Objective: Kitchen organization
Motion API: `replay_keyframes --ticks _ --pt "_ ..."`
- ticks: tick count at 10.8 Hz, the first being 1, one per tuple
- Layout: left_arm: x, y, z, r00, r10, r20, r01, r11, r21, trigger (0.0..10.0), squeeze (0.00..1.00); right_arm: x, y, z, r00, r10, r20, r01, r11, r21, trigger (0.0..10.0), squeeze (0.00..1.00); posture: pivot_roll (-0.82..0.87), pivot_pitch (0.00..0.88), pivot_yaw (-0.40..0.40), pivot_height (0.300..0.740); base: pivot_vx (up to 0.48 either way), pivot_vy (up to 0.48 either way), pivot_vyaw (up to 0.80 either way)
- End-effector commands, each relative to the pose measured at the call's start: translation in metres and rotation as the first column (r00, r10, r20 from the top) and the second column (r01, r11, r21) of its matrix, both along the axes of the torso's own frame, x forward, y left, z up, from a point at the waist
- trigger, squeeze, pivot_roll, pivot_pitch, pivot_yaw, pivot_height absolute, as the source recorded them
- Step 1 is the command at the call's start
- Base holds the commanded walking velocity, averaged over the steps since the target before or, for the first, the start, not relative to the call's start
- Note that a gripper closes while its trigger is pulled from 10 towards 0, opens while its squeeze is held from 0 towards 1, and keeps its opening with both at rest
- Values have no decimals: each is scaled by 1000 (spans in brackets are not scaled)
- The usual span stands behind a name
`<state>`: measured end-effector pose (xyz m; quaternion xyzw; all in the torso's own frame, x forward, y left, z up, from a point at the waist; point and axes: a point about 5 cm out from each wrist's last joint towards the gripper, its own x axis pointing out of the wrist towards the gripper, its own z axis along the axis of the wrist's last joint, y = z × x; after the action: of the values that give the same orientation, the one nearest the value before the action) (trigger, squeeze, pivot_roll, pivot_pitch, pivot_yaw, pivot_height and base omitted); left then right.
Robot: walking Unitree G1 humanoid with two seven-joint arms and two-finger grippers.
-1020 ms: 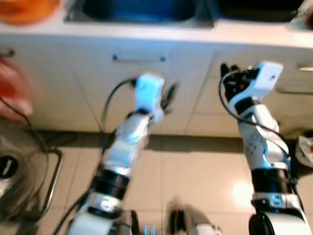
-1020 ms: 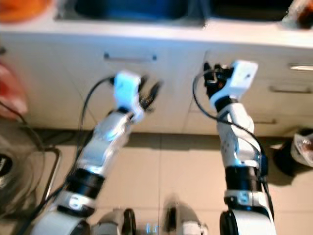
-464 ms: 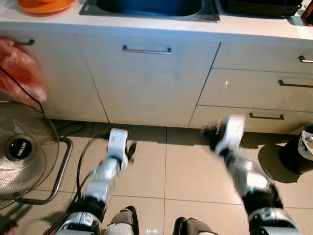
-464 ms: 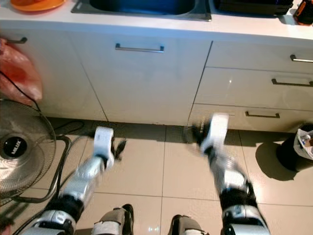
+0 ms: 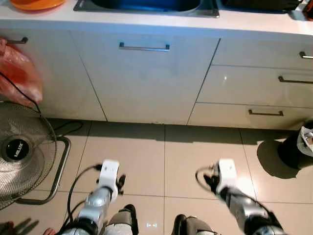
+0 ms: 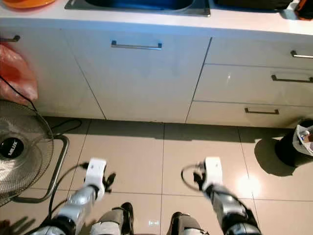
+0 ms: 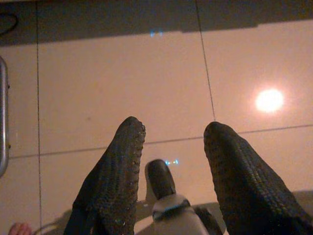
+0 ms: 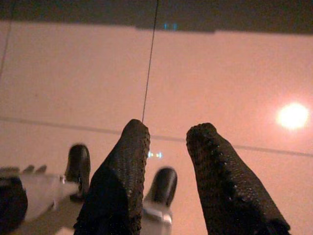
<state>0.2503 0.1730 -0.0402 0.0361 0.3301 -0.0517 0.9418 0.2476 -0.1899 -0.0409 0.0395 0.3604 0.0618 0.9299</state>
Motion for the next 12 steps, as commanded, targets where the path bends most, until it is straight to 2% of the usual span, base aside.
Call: replay_keyframes --ticks 1,3,5,8,10,12 --pt "-22 8 -16 996 29 -85 -27 999 26 10000 0 -27 -2 -19 995 6 -104 -8 1000 -13 10000 0 17 231 -26 740 0 0 0" --pt "-46 15 -31 983 55 -173 -47 998 49 10000 0 -54 -8 -35 980 -26 -198 18 999 -41 10000 0 17 230 -24 740 0 0 0" --pt "-71 23 -43 963 93 -255 -79 995 64 10000 0 -71 -7 -44 969 -42 -244 35 999 -31 10000 0 16 226 -20 740 0 0 0" --pt "-73 24 -44 961 101 -258 -86 994 67 10000 0 -73 -7 -44 967 -48 -251 40 999 -34 10000 0 19 215 -21 740 0 0 0" --pt "-70 22 -43 962 106 -251 -93 994 63 10000 0 -67 -4 -42 971 -38 -238 31 999 -33 10000 0 18 193 -18 740 0 0 0" --pt "-75 24 -45 958 106 -267 -91 993 69 10000 0 -67 -2 -43 970 -21 -243 11 999 -43 10000 0 17 173 -14 740 0 0 0"
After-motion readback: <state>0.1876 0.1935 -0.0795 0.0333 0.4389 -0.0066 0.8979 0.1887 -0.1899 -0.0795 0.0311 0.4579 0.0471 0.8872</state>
